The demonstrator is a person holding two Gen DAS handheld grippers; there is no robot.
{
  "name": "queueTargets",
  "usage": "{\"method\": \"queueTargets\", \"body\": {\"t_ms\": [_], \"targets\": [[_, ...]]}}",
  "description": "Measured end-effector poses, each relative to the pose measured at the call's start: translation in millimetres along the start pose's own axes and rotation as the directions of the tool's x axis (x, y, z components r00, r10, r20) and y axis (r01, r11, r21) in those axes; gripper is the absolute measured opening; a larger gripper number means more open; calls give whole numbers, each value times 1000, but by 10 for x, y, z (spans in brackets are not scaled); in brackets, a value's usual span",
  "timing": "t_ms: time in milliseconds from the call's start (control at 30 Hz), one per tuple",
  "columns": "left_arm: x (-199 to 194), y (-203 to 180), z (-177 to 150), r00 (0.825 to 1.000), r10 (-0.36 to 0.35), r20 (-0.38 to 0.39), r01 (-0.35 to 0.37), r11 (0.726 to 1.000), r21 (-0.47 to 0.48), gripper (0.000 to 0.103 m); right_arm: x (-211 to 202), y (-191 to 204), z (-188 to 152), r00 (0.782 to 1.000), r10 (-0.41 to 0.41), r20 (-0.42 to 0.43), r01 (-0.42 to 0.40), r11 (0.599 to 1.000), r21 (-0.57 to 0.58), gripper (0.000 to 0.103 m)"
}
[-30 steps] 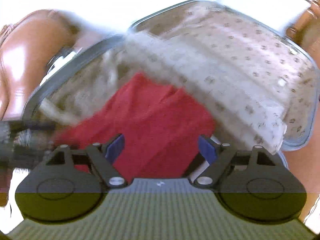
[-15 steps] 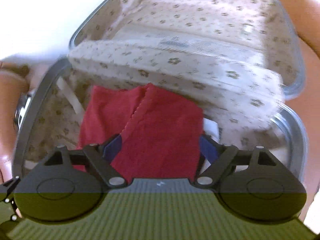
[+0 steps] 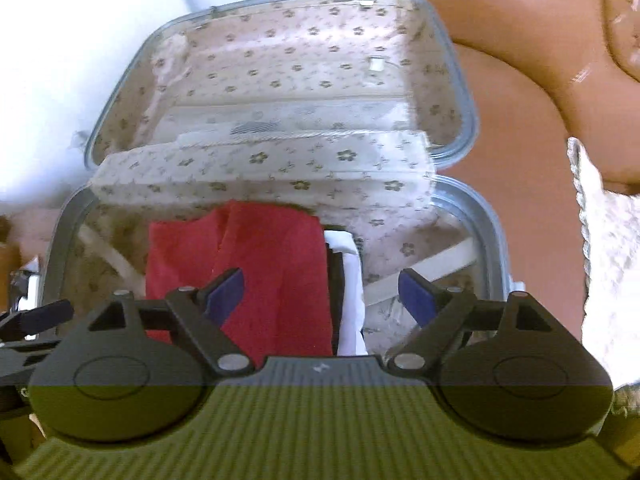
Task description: Organize soft objects
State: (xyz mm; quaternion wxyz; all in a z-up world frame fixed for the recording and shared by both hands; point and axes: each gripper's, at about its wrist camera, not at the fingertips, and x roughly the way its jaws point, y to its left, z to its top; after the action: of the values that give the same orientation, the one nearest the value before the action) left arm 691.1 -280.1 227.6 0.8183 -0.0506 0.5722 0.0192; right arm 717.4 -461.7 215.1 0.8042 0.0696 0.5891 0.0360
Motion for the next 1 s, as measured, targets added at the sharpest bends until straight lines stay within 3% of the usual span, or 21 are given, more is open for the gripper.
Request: {"method": "queueTargets", "body": {"t_ms": [167, 267, 333, 500, 733, 1000], "targets": [[-48, -109, 159, 998, 66, -22, -65, 997, 50, 100, -159, 65, 24, 999, -3, 43, 2, 999, 39, 92], [-32, -177, 229, 987, 155, -31, -152, 984, 93, 100, -213, 106, 34, 998, -18, 54, 16, 999, 34, 92], [-25, -194, 248, 984, 174, -26, -170, 978, 117, 100, -229, 121, 33, 998, -29, 56, 28, 999, 31, 92], [-5, -85, 286, 988, 153, -23, -151, 986, 76, 100, -269, 157, 32, 996, -58, 63, 57, 998, 22, 92], [-43, -59, 305, 986, 166, -3, -165, 982, 88, 100, -319, 210, 30, 993, -97, 72, 96, 995, 11, 92], [-108, 16, 363, 988, 158, -4, -157, 985, 78, 101, -316, 353, 39, 993, -94, 74, 95, 995, -8, 92]]}}
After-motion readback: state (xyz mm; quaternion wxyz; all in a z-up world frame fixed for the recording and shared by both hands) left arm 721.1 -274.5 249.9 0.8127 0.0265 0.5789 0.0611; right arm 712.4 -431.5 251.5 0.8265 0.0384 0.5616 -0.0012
